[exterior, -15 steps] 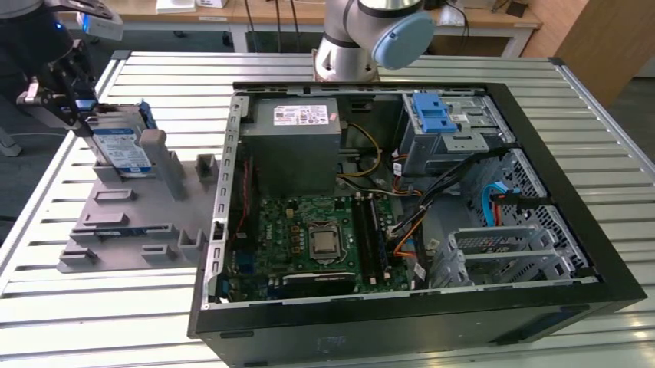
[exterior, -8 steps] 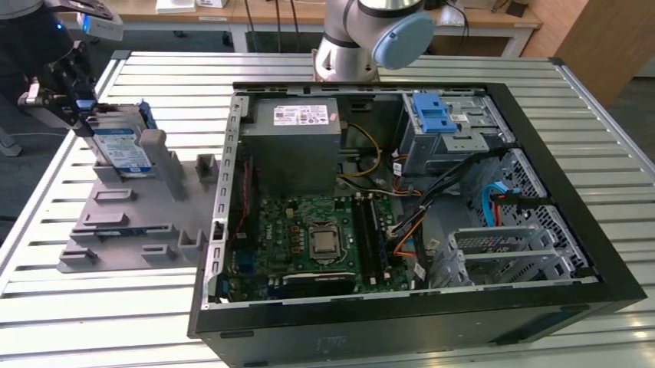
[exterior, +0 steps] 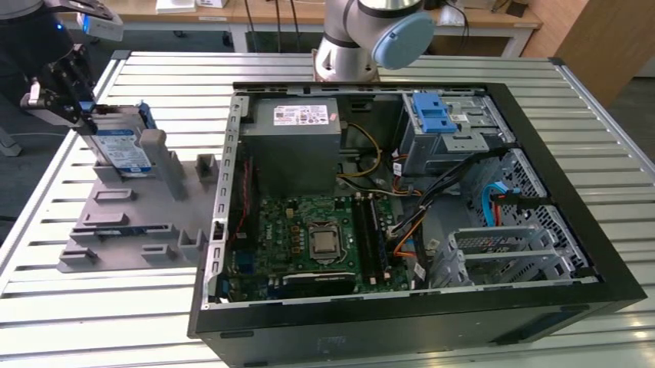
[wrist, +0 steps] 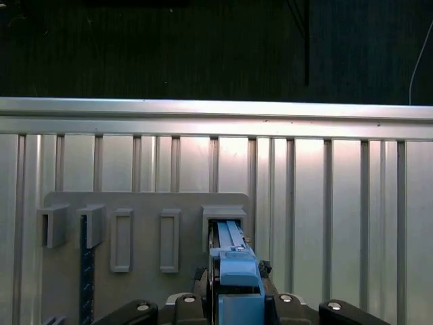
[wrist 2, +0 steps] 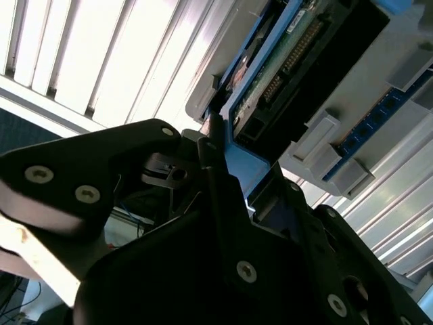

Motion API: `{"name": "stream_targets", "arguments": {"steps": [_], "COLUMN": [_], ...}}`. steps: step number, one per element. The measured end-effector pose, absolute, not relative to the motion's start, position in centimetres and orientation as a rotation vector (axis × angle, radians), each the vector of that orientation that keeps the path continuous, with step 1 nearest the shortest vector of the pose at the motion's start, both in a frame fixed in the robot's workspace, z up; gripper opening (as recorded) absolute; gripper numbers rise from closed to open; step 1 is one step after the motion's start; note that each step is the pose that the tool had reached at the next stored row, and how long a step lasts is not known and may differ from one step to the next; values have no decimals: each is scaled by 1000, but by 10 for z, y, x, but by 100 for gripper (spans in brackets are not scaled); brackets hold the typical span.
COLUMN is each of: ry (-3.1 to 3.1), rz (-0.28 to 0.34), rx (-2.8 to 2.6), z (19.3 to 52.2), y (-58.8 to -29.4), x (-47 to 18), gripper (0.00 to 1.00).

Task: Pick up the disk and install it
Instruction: 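Pick up the disk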

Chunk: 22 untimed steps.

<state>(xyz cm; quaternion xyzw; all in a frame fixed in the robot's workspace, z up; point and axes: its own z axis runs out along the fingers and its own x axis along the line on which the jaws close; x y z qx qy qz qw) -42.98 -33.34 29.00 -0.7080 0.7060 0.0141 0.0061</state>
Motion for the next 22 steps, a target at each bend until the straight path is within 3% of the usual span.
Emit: {"name": "stream_targets", "arguments": {"steps": [1,16,22], "ry": [2209,2209,2209], "rz": [44,44,44], "rx": [-2216,-2216,-2216], "z": [290,290,290], "y": [-333,-333,-333], "x": [-430,-430,-430], "gripper": [37,37,44]}}
